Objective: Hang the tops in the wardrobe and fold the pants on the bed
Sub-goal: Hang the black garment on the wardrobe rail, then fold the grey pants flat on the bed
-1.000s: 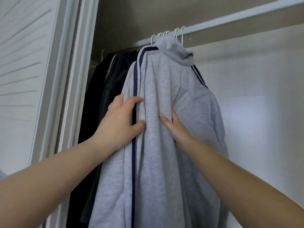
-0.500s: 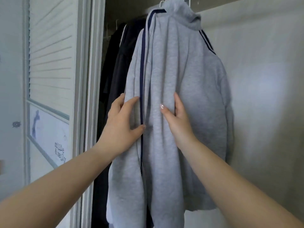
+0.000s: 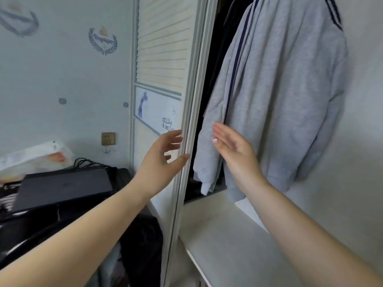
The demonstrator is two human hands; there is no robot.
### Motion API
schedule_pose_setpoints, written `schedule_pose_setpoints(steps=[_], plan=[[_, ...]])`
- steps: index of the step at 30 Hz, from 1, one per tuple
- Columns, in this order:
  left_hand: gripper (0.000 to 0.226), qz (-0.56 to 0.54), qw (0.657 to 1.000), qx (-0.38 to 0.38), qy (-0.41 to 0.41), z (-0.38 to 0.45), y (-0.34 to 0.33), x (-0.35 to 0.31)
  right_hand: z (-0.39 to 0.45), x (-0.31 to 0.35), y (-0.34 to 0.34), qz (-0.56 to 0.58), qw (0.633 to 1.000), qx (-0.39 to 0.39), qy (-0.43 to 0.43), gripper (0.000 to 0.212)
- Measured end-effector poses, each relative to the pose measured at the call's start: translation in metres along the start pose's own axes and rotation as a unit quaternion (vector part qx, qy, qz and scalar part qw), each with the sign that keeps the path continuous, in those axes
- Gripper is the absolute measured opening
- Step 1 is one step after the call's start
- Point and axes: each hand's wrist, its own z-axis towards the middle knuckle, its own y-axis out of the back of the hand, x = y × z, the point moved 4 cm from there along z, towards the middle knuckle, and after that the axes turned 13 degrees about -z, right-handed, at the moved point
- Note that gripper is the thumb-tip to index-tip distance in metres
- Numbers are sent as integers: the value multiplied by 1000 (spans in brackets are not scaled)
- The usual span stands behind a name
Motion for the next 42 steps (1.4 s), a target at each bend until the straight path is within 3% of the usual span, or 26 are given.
schedule_pose_setpoints(steps=[6, 11, 18, 23, 28, 38, 42], plan=[[37, 19, 992, -80, 98, -158, 111, -23, -109, 53, -122, 57, 988, 136, -36, 28], [31, 53, 962, -206, 169, -286, 201, -50, -194, 110, -220, 92, 957, 274, -32, 27], [28, 82, 877, -423, 211, -466, 308, -119, -306, 206, -371, 147, 857, 494, 4, 22], [24, 125, 814, -520, 227, -562, 339, -158, -367, 260, -440, 190, 777, 598, 39, 21], [23, 128, 728, -626, 247, -644, 349, -184, -425, 297, -493, 188, 676, 707, 94, 23], [32, 114, 572, -775, 244, -740, 336, -184, -494, 298, -571, 123, 543, 815, 160, 35], [32, 105, 530, -804, 248, -768, 345, -174, -513, 301, -606, 101, 512, 836, 169, 40]])
